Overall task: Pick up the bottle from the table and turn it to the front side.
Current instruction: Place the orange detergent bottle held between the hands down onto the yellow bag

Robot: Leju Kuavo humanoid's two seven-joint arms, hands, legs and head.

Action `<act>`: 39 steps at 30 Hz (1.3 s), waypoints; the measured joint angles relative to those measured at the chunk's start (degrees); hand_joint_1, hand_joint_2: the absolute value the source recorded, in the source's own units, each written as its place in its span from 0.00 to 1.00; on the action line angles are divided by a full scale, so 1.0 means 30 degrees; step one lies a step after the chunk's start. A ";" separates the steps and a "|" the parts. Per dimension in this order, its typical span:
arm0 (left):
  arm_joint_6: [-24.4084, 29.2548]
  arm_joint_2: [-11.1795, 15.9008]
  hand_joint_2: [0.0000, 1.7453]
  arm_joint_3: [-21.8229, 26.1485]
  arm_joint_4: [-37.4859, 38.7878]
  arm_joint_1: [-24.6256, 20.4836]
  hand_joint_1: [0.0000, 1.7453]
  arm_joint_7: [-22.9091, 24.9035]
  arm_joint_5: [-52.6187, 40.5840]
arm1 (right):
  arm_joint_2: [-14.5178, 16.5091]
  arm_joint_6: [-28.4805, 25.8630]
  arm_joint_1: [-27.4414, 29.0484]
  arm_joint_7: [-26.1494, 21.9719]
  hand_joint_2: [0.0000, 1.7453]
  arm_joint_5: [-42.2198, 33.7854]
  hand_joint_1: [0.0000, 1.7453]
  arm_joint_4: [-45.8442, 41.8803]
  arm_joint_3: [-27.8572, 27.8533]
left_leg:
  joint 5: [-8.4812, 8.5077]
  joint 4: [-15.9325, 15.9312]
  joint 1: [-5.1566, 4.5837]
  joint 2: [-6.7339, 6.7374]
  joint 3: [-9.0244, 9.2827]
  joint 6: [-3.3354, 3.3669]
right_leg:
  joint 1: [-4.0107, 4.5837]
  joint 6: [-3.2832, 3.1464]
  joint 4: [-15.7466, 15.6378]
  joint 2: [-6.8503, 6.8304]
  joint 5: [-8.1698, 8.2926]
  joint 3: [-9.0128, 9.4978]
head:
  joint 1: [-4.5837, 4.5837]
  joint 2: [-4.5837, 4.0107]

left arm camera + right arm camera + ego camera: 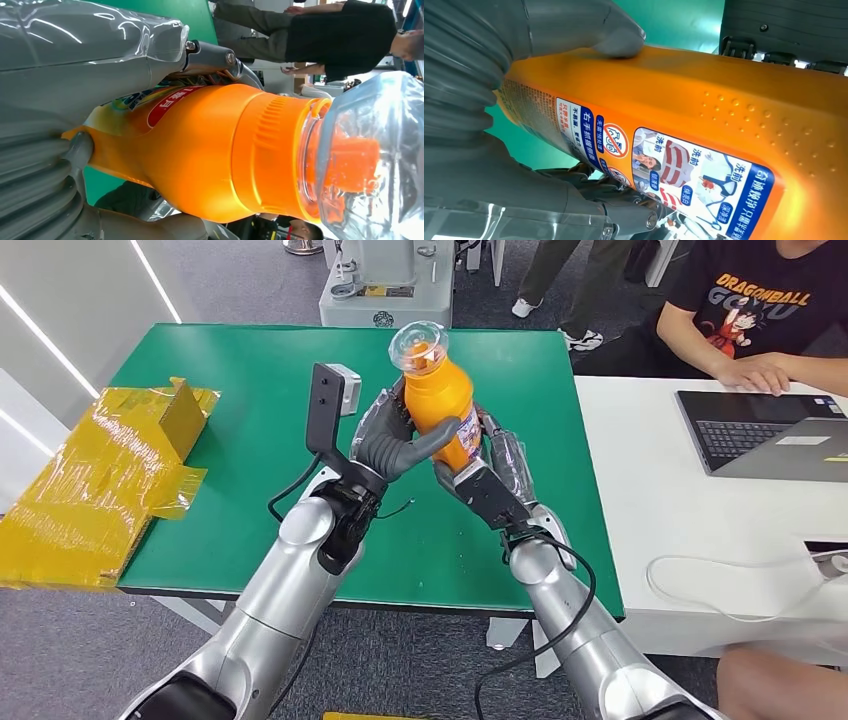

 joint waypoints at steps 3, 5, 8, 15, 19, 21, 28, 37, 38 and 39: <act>0.0038 0.0000 1.00 0.0004 0.0137 0.0007 1.00 -0.0046 -0.0004 | 0.0033 -0.0004 -0.0007 -0.0029 1.00 -0.0004 1.00 0.0184 -0.0042 | 0.0000 -0.0001 0.0000 0.0001 0.0000 0.0000 | 0.0000 0.0000 0.0001 0.0000 0.0000 0.0000 | -0.0002 0.0000; 0.0095 0.0000 1.00 0.0007 0.0257 0.0014 1.00 -0.0137 -0.0024 | 0.0047 -0.0015 -0.0033 -0.0048 1.00 -0.0002 1.00 0.0335 -0.0066 | 0.0000 -0.0001 0.0000 0.0001 -0.0001 0.0000 | 0.0000 0.0000 0.0001 0.0000 0.0000 0.0000 | -0.0002 0.0000; 0.0166 0.0000 1.00 0.0009 0.0467 0.0015 1.00 -0.0290 -0.0071 | 0.0093 -0.0046 -0.0090 -0.0106 1.00 0.0000 1.00 0.0596 -0.0130 | 0.0000 -0.0001 0.0000 0.0000 -0.0001 0.0000 | 0.0000 0.0000 0.0001 0.0000 0.0000 0.0000 | 0.0000 0.0000; 0.0184 -0.0035 1.00 0.0024 0.0862 0.0012 1.00 -0.0486 -0.0118 | 0.0162 -0.0214 -0.0138 -0.0063 1.00 0.0242 0.00 0.1038 -0.0301 | 0.0000 0.0000 -0.0001 0.0000 -0.0001 0.0000 | -0.0001 0.0000 0.0000 0.0000 0.0001 0.0001 | 0.0000 0.0000; 0.0224 -0.0044 1.00 0.0031 0.1024 0.0015 1.00 -0.0532 -0.0115 | 0.0244 -0.0716 -0.0358 0.0571 1.00 0.0639 0.00 0.1270 -0.0317 | 0.0000 0.0000 0.0000 0.0001 0.0000 0.0000 | 0.0000 0.0000 0.0000 0.0001 0.0000 -0.0001 | -0.0002 0.0000; 0.0240 -0.0044 1.00 0.0035 0.1064 0.0016 1.00 -0.0534 -0.0082 | 0.0277 -0.0876 -0.0511 0.0809 1.00 0.0752 0.00 0.1370 -0.0328 | 0.0000 0.0000 0.0000 0.0000 0.0000 0.0000 | 0.0000 0.0000 0.0001 0.0000 0.0000 -0.0001 | 0.0000 0.0000; 0.0301 -0.0043 1.00 0.0082 0.1140 0.0017 1.00 -0.0534 0.0020 | 0.0312 -0.1290 -0.0632 0.1149 1.00 0.1073 0.00 0.1608 -0.0342 | 0.0000 0.0000 0.0000 0.0001 -0.0001 0.0000 | 0.0000 0.0000 0.0000 0.0001 0.0000 -0.0001 | 0.0000 0.0000; 0.0738 -0.0020 1.00 0.0414 0.1342 0.0023 1.00 -0.0690 0.0078 | 0.0312 -0.1504 -0.0601 0.0978 1.00 0.1038 0.00 0.1756 -0.0375 | 0.0000 0.0000 -0.0001 0.0001 -0.0001 0.0000 | -0.0001 0.0000 -0.0001 0.0001 0.0001 -0.0001 | 0.0000 0.0000; 0.0856 -0.0002 1.00 0.0472 0.1348 0.0022 1.00 -0.0748 0.0075 | 0.0312 -0.1559 -0.0591 0.0922 1.00 0.1009 0.00 0.1756 -0.0381 | 0.0000 0.0000 -0.0001 0.0002 0.0000 0.0000 | 0.0000 0.0000 0.0000 0.0002 0.0001 -0.0001 | 0.0000 0.0000; 0.1000 0.0024 1.00 0.0547 0.1348 0.0021 1.00 -0.0812 0.0062 | 0.0312 -0.1634 -0.0577 0.0867 1.00 0.0980 0.00 0.1749 -0.0386 | 0.0000 0.0000 0.0000 0.0003 0.0000 0.0000 | 0.0000 0.0000 0.0000 0.0002 0.0001 -0.0001 | 0.0000 0.0000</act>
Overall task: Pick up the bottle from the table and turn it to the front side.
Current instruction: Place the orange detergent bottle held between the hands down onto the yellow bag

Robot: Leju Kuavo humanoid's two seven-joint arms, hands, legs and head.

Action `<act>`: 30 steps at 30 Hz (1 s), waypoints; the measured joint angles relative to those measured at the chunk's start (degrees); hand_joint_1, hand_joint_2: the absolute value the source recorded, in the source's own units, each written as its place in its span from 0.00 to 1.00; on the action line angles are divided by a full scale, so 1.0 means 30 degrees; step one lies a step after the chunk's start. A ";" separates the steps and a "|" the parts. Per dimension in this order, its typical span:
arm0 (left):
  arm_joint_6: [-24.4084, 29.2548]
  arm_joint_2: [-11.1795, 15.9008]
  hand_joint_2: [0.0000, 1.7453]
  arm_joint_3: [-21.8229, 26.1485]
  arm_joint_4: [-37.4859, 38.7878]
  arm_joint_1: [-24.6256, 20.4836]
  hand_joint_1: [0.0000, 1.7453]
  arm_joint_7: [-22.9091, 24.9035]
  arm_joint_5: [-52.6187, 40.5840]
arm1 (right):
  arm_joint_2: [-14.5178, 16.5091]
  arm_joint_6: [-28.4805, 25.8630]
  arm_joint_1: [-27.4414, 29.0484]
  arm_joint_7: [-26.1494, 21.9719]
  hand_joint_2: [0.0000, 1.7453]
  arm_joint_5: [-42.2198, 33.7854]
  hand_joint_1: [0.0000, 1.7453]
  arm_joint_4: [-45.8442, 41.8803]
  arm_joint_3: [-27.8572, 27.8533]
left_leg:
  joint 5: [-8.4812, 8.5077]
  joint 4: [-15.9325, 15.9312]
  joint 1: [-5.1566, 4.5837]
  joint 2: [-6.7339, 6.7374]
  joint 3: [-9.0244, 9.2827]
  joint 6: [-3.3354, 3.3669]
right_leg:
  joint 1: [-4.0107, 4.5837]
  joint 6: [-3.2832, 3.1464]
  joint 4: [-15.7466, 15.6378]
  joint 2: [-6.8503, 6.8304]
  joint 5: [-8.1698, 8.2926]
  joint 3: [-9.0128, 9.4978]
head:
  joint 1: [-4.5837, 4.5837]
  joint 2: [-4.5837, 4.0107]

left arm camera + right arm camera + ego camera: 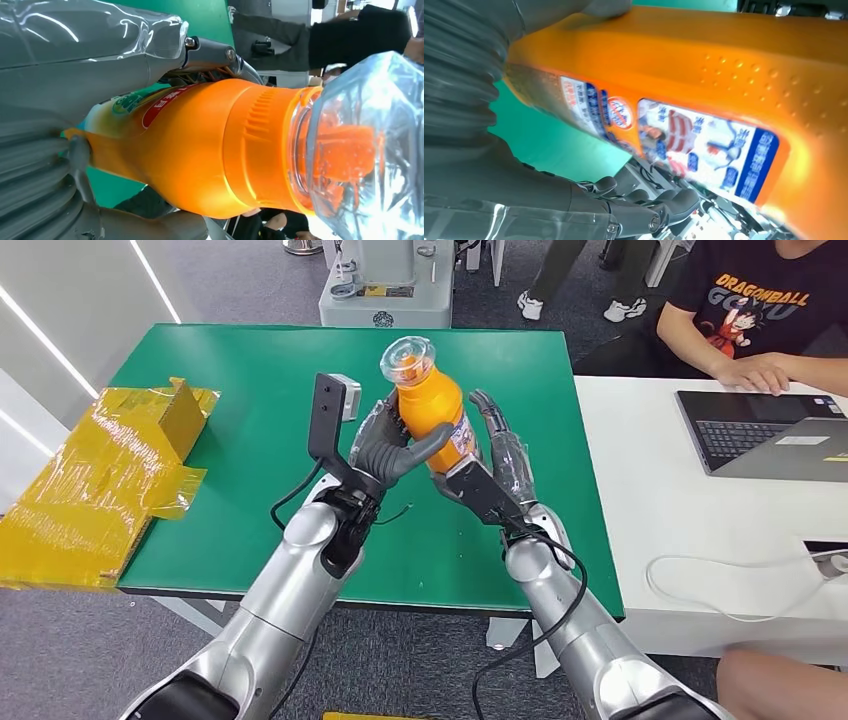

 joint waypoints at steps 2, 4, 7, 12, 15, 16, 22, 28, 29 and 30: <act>0.0327 0.0082 1.00 0.0200 -0.0004 -0.0001 1.00 -0.0142 -0.0082 | 0.0000 -0.0155 0.0054 -0.0068 1.00 -0.0080 0.00 -0.0047 -0.0034 | 0.0000 0.0000 0.0000 0.0001 0.0000 0.0000 | 0.0000 0.0000 0.0001 0.0001 0.0000 0.0000 | 0.0000 0.0000; 0.0648 0.0242 1.00 0.0473 -0.0027 -0.0002 1.00 -0.0226 -0.0239 | -0.0002 -0.0251 0.0174 -0.0042 1.00 -0.0222 0.00 -0.0239 -0.0133 | 0.0000 -0.0001 0.0001 0.0002 0.0001 -0.0001 | 0.0001 0.0000 0.0002 0.0002 0.0000 -0.0001 | 0.0000 0.0000; 0.0967 0.0535 1.00 0.0916 -0.0135 -0.0002 1.00 -0.0242 -0.0514 | -0.0040 -0.0293 0.0479 0.0124 1.00 -0.0468 0.00 -0.0809 -0.0366 | 0.0002 -0.0002 0.0004 0.0001 0.0001 -0.0003 | 0.0004 -0.0001 0.0003 0.0001 -0.0001 -0.0004 | 0.0000 0.0000; 0.1237 0.1009 1.00 0.1475 -0.0295 0.0002 1.00 -0.0208 -0.0938 | -0.0252 -0.0138 0.1607 0.0372 1.00 -0.0984 0.00 -0.2845 -0.0515 | 0.0002 -0.0002 0.0005 0.0003 0.0000 -0.0004 | 0.0005 0.0000 0.0002 0.0006 -0.0003 -0.0005 | 0.0000 0.0000; 0.1382 0.1293 1.00 0.1685 -0.0313 0.0010 1.00 -0.0197 -0.1053 | -0.0477 -0.0047 0.2602 0.0669 1.00 -0.1217 0.00 -0.4808 -0.0517 | 0.0001 -0.0003 0.0003 -0.0001 -0.0003 -0.0003 | 0.0004 0.0002 -0.0001 0.0001 -0.0006 -0.0006 | 0.0004 0.0000; 0.1426 0.1375 1.00 0.1747 -0.0315 0.0014 1.00 -0.0195 -0.1084 | -0.0553 -0.0033 0.2939 0.0756 1.00 -0.1275 0.00 -0.5524 -0.0517 | 0.0001 -0.0003 0.0003 -0.0001 -0.0004 -0.0003 | 0.0004 0.0002 -0.0002 0.0001 -0.0006 -0.0006 | 0.0000 0.0000; 0.1730 0.1750 1.00 0.1908 -0.0313 0.0066 1.00 -0.0213 -0.1175 | -0.1055 -0.0098 0.4769 0.1065 1.00 -0.1670 0.00 -0.9505 -0.0450 | 0.0000 -0.0003 0.0003 0.0000 -0.0004 -0.0002 | 0.0003 0.0002 -0.0003 0.0002 -0.0006 -0.0006 | 0.0000 0.0000; 0.2119 0.2167 1.00 0.2069 -0.0324 0.0129 1.00 -0.0380 -0.1191 | -0.1586 -0.0582 0.6444 0.0997 1.00 -0.2551 0.00 -1.2843 -0.0199 | 0.0000 -0.0005 0.0004 0.0002 -0.0003 -0.0002 | 0.0004 0.0001 -0.0001 0.0003 -0.0006 -0.0006 | -0.0002 0.0000; 0.2198 0.2253 1.00 0.2112 -0.0357 0.0170 1.00 -0.0422 -0.1215 | -0.1666 -0.0732 0.6758 0.0884 1.00 -0.2822 0.00 -1.3322 -0.0126 | 0.0000 -0.0006 0.0004 0.0001 -0.0003 -0.0002 | 0.0004 0.0001 -0.0001 0.0002 -0.0007 -0.0006 | 0.0000 0.0000; 0.2287 0.2359 1.00 0.2165 -0.0432 0.0235 1.00 -0.0459 -0.1262 | -0.1737 -0.0923 0.7124 0.0729 1.00 -0.3187 0.00 -1.3809 -0.0059 | 0.0000 -0.0008 0.0005 0.0000 -0.0003 -0.0003 | 0.0005 0.0001 -0.0001 0.0001 -0.0008 -0.0005 | 0.0000 0.0000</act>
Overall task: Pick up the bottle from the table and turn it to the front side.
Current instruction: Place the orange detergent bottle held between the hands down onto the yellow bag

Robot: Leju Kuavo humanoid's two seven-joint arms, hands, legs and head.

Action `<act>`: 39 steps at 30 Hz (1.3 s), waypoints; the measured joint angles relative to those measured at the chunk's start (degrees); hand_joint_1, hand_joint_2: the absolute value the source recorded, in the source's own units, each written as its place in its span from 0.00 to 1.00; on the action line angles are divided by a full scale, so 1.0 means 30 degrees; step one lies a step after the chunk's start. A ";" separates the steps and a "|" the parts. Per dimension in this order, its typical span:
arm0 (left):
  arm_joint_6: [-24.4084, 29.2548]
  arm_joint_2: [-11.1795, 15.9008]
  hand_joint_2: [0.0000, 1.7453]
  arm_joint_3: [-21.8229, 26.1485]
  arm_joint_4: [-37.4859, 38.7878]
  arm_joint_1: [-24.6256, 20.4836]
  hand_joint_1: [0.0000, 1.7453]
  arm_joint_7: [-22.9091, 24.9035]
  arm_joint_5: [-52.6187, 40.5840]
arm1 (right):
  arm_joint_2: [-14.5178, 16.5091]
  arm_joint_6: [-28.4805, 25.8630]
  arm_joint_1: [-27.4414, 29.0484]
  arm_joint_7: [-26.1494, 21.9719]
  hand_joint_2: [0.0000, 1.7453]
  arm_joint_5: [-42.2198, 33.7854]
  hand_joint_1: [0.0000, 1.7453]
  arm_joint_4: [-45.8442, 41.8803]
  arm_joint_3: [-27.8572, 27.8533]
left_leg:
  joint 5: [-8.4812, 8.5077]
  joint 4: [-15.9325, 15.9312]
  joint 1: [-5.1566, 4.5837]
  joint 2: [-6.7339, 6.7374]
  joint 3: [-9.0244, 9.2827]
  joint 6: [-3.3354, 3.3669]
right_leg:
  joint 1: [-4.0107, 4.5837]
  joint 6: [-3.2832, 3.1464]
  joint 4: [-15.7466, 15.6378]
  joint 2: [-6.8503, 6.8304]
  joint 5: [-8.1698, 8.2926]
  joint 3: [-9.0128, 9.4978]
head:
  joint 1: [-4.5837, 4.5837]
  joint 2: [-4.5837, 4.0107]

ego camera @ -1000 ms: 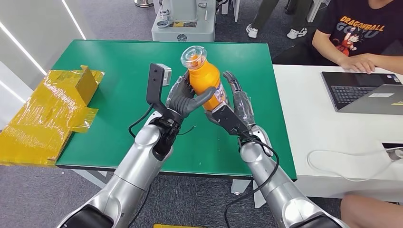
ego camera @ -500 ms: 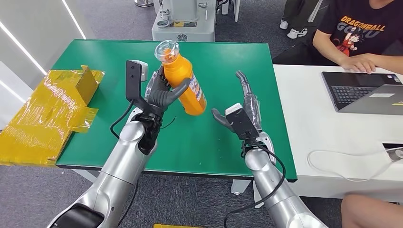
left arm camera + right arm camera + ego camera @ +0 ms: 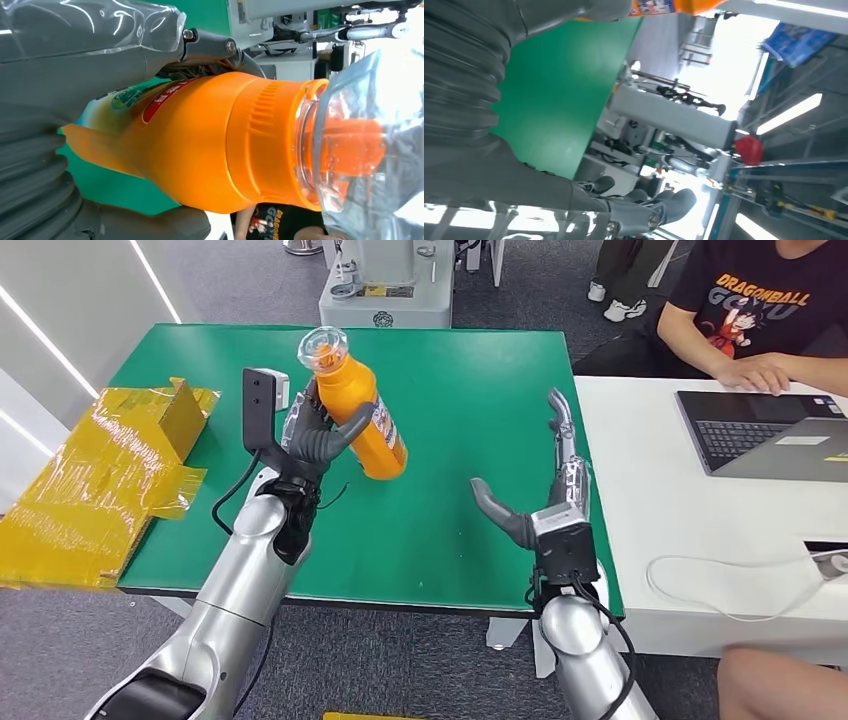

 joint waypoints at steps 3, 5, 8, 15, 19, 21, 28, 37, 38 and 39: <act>0.0190 0.0359 1.00 0.0224 -0.0391 0.0258 1.00 -0.0027 -0.0242 | -0.0230 -0.0705 0.1265 -0.0458 1.00 -0.1151 0.00 -0.1442 0.0159 | -0.0002 -0.0007 0.0000 0.0003 -0.0001 -0.0001 | 0.0001 -0.0003 0.0000 0.0001 -0.0004 -0.0002 | -0.0002 0.0000; 0.0292 0.0614 1.00 0.0353 -0.0690 0.0395 1.00 0.0029 -0.0455 | -0.0359 -0.1160 0.2131 -0.0658 1.00 -0.1736 0.00 -0.2275 0.0223 | -0.0004 -0.0010 0.0000 -0.0001 -0.0002 -0.0001 | 0.0001 -0.0002 -0.0002 -0.0004 -0.0012 -0.0003 | 0.0002 0.0000; 0.0450 0.0984 1.00 0.0572 -0.1089 0.0485 1.00 0.0160 -0.0716 | -0.0419 -0.1592 0.3273 -0.0814 1.00 -0.2172 0.00 -0.3240 0.0315 | -0.0007 -0.0015 0.0000 0.0001 -0.0004 -0.0004 | 0.0001 0.0000 -0.0001 -0.0003 -0.0017 -0.0003 | -0.0002 0.0000; 0.0948 0.2040 1.00 0.0964 -0.2047 0.0557 1.00 0.0268 -0.1761 | -0.0448 -0.1893 0.5490 -0.0767 1.00 -0.1621 0.00 -0.4835 0.0560 | -0.0008 -0.0019 0.0001 0.0018 -0.0003 -0.0008 | 0.0001 -0.0005 0.0004 0.0008 -0.0016 -0.0002 | 0.0000 0.0000; 0.1028 0.2985 1.00 0.1273 -0.2632 0.0557 1.00 0.0264 -0.2429 | -0.0448 -0.1656 0.6108 -0.0663 1.00 -0.1332 0.00 -0.5352 0.0567 | -0.0007 -0.0021 0.0004 0.0018 -0.0001 -0.0010 | 0.0007 -0.0006 0.0004 0.0009 -0.0017 -0.0003 | 0.0000 0.0000; 0.0957 0.3426 1.00 0.1426 -0.2865 0.0556 1.00 0.0264 -0.2686 | -0.0448 -0.1598 0.6313 -0.0632 1.00 -0.1241 0.00 -0.5523 0.0565 | -0.0006 -0.0021 0.0007 0.0018 0.0001 -0.0011 | 0.0011 -0.0006 0.0004 0.0008 -0.0017 -0.0004 | -0.0004 0.0000; -0.0009 0.5413 1.00 0.1568 -0.3032 -0.0001 1.00 0.0069 -0.4985 | -0.0446 -0.1492 0.7294 -0.0556 1.00 -0.0965 0.00 -0.6287 0.0538 | -0.0003 -0.0019 0.0017 0.0024 0.0001 -0.0014 | 0.0021 -0.0012 0.0004 0.0017 -0.0018 -0.0010 | 0.0002 0.0000; -0.1167 0.7852 1.00 0.1304 -0.1481 -0.2060 1.00 -0.0093 -1.0475 | -0.0441 -0.0681 0.8183 -0.0297 1.00 -0.0510 0.00 -0.7512 0.0348 | 0.0000 -0.0020 0.0019 0.0034 0.0006 -0.0018 | 0.0025 -0.0019 0.0006 0.0022 -0.0014 -0.0013 | 0.0000 0.0000; -0.1229 0.8027 1.00 0.1269 -0.1335 -0.2155 1.00 -0.0091 -1.0792 | -0.0441 -0.0596 0.8227 -0.0259 1.00 -0.0466 0.00 -0.7596 0.0323 | 0.0000 -0.0020 0.0019 0.0034 0.0005 -0.0018 | 0.0025 -0.0019 0.0006 0.0023 -0.0014 -0.0013 | 0.0000 0.0000; -0.1287 0.8179 1.00 0.1235 -0.1221 -0.2219 1.00 -0.0075 -1.1107 | -0.0441 -0.0518 0.8265 -0.0230 1.00 -0.0435 0.00 -0.7674 0.0288 | 0.0000 -0.0020 0.0019 0.0034 0.0005 -0.0018 | 0.0024 -0.0019 0.0006 0.0023 -0.0014 -0.0013 | 0.0000 0.0000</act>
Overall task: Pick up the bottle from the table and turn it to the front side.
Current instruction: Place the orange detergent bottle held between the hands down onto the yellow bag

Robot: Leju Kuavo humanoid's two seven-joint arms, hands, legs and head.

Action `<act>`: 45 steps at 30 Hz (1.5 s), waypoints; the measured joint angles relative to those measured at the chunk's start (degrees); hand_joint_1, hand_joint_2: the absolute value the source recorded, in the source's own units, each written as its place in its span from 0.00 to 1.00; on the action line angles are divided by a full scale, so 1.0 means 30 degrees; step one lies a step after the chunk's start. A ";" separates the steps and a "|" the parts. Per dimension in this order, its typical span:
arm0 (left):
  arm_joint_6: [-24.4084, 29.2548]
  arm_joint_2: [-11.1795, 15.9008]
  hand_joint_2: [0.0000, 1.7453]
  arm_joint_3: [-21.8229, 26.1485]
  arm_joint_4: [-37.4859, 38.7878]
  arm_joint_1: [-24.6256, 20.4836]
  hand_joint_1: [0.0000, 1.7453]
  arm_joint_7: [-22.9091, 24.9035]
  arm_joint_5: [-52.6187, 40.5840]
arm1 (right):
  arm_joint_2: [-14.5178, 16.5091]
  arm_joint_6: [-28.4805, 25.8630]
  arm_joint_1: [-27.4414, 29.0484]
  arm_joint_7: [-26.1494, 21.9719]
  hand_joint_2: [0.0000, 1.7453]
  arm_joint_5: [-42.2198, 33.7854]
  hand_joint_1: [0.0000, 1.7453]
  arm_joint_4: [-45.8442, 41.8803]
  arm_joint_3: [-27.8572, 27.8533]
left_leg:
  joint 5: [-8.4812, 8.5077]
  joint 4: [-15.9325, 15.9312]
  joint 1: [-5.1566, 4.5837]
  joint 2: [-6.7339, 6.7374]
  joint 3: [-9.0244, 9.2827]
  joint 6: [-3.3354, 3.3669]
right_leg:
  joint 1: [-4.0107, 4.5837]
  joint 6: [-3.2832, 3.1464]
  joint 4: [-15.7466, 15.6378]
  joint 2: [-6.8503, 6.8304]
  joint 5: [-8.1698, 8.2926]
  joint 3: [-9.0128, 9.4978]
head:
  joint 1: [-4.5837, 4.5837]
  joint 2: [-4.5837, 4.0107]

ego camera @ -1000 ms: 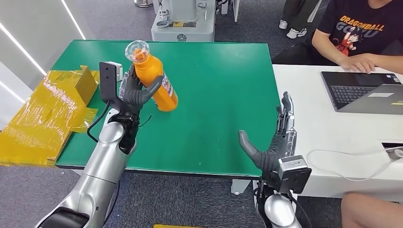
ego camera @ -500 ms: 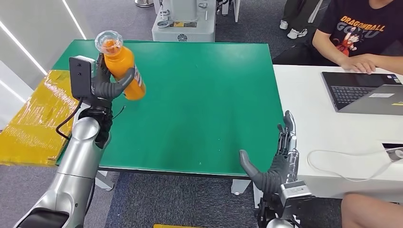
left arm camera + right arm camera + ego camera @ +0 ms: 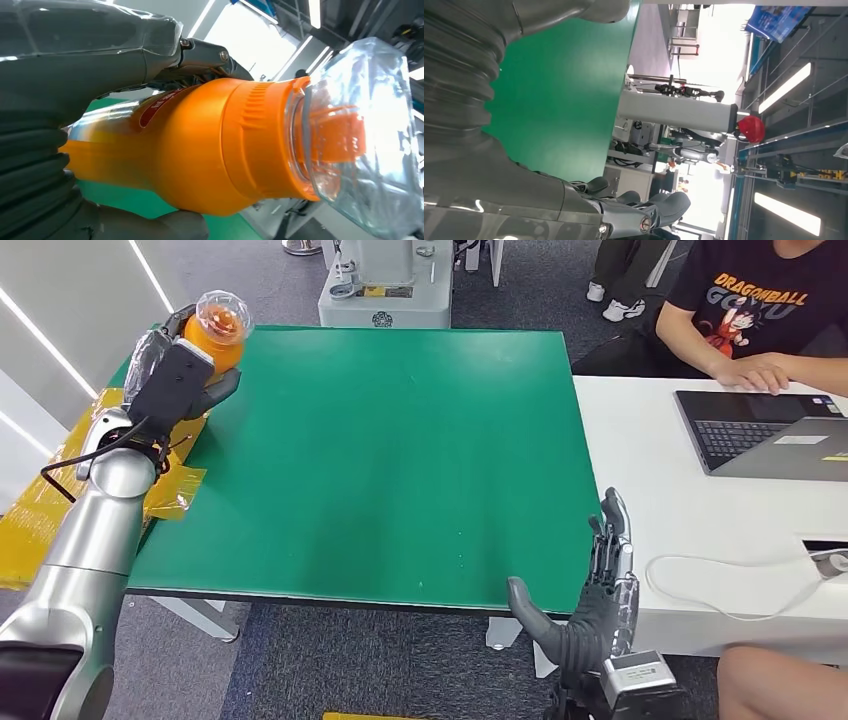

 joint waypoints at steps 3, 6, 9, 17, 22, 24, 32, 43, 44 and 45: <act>-0.0299 0.0487 1.00 -0.0133 0.0261 -0.0117 1.00 0.0182 -0.1347 | 0.0004 0.0304 0.0127 0.0055 1.00 0.0111 0.00 -0.0181 -0.0128 | 0.0000 0.0000 0.0000 0.0005 -0.0001 0.0000 | 0.0000 0.0000 0.0000 0.0006 0.0000 0.0001 | 0.0005 0.0000; -0.0884 0.1115 1.00 -0.0193 0.0674 -0.0262 1.00 0.0341 -0.2815 | 0.0053 0.0634 0.0282 0.0108 1.00 0.0224 0.00 -0.0339 -0.0237 | -0.0001 0.0000 0.0000 0.0028 0.0000 -0.0001 | 0.0000 -0.0001 0.0000 0.0032 0.0000 -0.0005 | 0.0000 0.0000; -0.1390 0.1765 1.00 -0.0209 0.1149 -0.0420 1.00 0.0332 -0.3866 | 0.0118 0.0848 0.0405 0.0152 1.00 0.0268 0.00 -0.0474 -0.0286 | -0.0001 -0.0003 0.0006 0.0031 0.0000 -0.0001 | 0.0006 -0.0002 0.0001 0.0036 0.0000 -0.0011 | 0.0000 0.0000; -0.3188 0.3815 1.00 -0.0965 0.2575 -0.1129 1.00 0.0033 -0.7159 | 0.0273 0.1598 0.0676 0.0259 1.00 0.0275 0.00 -0.0762 -0.0477 | 0.0003 -0.0007 0.0023 0.0061 -0.0003 -0.0009 | 0.0022 -0.0015 0.0003 0.0063 0.0006 -0.0029 | 0.0002 0.0000; -0.3556 0.4377 1.00 -0.1640 0.3618 -0.1652 1.00 -0.0188 -0.8501 | 0.0377 0.1791 0.0713 0.0305 1.00 0.0281 0.00 -0.0848 -0.0628 | 0.0006 -0.0006 0.0023 0.0052 -0.0004 -0.0012 | 0.0021 -0.0017 0.0002 0.0050 0.0005 -0.0025 | 0.0007 0.0000; -0.3578 0.4408 1.00 -0.2031 0.4197 -0.1910 1.00 -0.0510 -0.9068 | 0.0435 0.1868 0.0743 0.0314 1.00 0.0311 0.00 -0.0851 -0.0681 | 0.0006 -0.0005 0.0021 0.0050 -0.0004 -0.0012 | 0.0020 -0.0016 0.0001 0.0049 0.0006 -0.0022 | 0.0007 0.0000; -0.3372 0.4226 1.00 -0.3583 0.6037 -0.2230 1.00 -0.1550 -1.0326 | 0.0588 0.1951 0.0982 0.0306 1.00 0.0397 0.00 -0.0867 -0.0747 | 0.0006 -0.0002 0.0020 0.0058 -0.0002 -0.0012 | 0.0020 -0.0022 0.0000 0.0059 0.0011 -0.0023 | 0.0007 0.0000; -0.3392 0.3909 1.00 -0.5032 0.7803 -0.2365 1.00 -0.1552 -1.1060 | 0.0590 0.2022 0.1345 0.0645 1.00 0.0483 0.00 -0.1284 -0.0754 | 0.0006 -0.0004 0.0022 0.0061 -0.0002 -0.0013 | 0.0021 -0.0024 0.0001 0.0061 0.0010 -0.0028 | 0.0007 0.0000; -0.3392 0.3867 1.00 -0.5095 0.7947 -0.2365 1.00 -0.1532 -1.1074 | 0.0590 0.2013 0.1384 0.0654 1.00 0.0510 0.00 -0.1352 -0.0758 | 0.0006 -0.0004 0.0021 0.0060 -0.0002 -0.0014 | 0.0020 -0.0024 0.0001 0.0061 0.0010 -0.0028 | 0.0007 0.0000; -0.3392 0.3831 1.00 -0.5162 0.8084 -0.2365 1.00 -0.1490 -1.1089 | 0.0590 0.1995 0.1426 0.0673 1.00 0.0546 0.00 -0.1438 -0.0760 | 0.0006 -0.0004 0.0021 0.0059 -0.0003 -0.0014 | 0.0020 -0.0023 0.0001 0.0060 0.0010 -0.0027 | 0.0005 0.0000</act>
